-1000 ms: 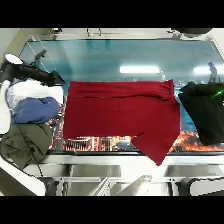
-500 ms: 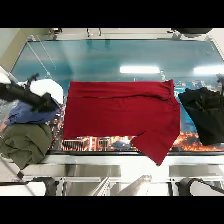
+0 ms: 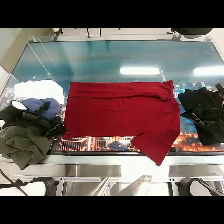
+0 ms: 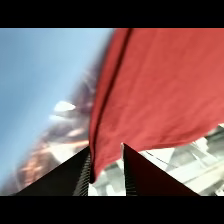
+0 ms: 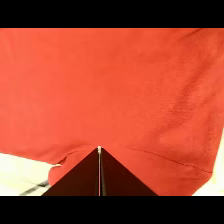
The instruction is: Fold the shirts.
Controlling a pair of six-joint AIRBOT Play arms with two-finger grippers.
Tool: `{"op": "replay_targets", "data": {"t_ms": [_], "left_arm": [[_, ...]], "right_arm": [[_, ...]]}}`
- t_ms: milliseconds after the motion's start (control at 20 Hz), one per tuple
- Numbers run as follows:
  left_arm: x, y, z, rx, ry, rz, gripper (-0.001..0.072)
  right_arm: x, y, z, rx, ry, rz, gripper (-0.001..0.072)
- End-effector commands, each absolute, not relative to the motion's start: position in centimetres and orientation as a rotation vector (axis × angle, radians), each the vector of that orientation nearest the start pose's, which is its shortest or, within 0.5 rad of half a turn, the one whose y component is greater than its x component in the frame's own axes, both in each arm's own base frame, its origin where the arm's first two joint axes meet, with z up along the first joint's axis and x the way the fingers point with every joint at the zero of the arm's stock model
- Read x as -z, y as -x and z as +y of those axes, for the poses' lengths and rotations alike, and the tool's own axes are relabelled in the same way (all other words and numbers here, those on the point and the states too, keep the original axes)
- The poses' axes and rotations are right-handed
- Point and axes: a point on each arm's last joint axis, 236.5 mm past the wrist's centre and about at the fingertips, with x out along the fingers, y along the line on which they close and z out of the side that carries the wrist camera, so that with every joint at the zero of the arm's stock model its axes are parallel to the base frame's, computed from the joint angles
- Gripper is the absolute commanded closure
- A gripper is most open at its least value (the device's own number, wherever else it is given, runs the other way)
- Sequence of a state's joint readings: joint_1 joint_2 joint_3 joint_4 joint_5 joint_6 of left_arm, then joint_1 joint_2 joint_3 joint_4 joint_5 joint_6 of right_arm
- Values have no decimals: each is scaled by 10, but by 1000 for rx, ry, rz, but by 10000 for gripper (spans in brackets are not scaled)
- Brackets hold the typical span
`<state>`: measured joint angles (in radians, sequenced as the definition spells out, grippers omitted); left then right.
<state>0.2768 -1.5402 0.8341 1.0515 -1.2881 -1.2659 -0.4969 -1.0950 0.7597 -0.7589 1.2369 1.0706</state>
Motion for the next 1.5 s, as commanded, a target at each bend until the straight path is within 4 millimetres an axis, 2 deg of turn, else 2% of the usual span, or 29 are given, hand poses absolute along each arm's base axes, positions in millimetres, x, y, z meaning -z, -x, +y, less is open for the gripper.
{"op": "replay_targets", "data": {"t_ms": [0, 100, 150, 200, 250, 300, 350, 400, 500, 550, 650, 700, 750, 900, 1000, 1200, 1450], "left_arm": [[143, -269, -56, 329, 595, 1760, 459], [135, -281, -68, 382, 568, 1731, 462], [130, -284, -71, 402, 547, 1732, 539], [125, -286, -73, 423, 540, 1733, 694], [120, -290, -73, 431, 534, 1729, 685], [115, -295, -72, 440, 526, 1720, 685], [111, -302, -70, 440, 519, 1701, 685], [108, -310, -68, 437, 516, 1682, 685], [103, -321, -62, 428, 515, 1651, 685], [100, -324, -59, 426, 513, 1640, 685], [97, -328, -59, 439, 501, 1630, 684], [96, -328, -60, 443, 499, 1628, 684], [96, -328, -62, 451, 491, 1629, 685], [96, -326, -69, 470, 469, 1637, 684], [96, -326, -71, 473, 468, 1638, 684], [96, -324, -71, 477, 470, 1644, 684], [96, -324, -71, 476, 469, 1643, 685]], "right_arm": [[-7, -312, 18, -326, -706, 1135, 692], [-7, -313, 18, -323, -708, 1134, 692], [-7, -313, 17, -323, -707, 1135, 691], [-6, -312, 17, -321, -704, 1138, 679], [-4, -311, 16, -308, -708, 1148, 552], [0, -308, 12, -263, -735, 1174, 395], [7, -302, 4, -204, -752, 1213, 403], [15, -294, -6, -144, -754, 1253, 475], [27, -275, -25, -24, -798, 1326, 485], [32, -265, -27, 8, -848, 1359, 484], [47, -248, -17, 19, -918, 1405, 470], [58, -237, -8, 22, -948, 1441, 332], [69, -227, 0, 27, -967, 1469, 247], [97, -205, 24, 27, -1034, 1509, 252], [107, -201, 35, 13, -1069, 1490, 252], [119, -206, 47, -12, -1126, 1430, 253], [114, -233, 71, -165, -1218, 1341, 261]]}}
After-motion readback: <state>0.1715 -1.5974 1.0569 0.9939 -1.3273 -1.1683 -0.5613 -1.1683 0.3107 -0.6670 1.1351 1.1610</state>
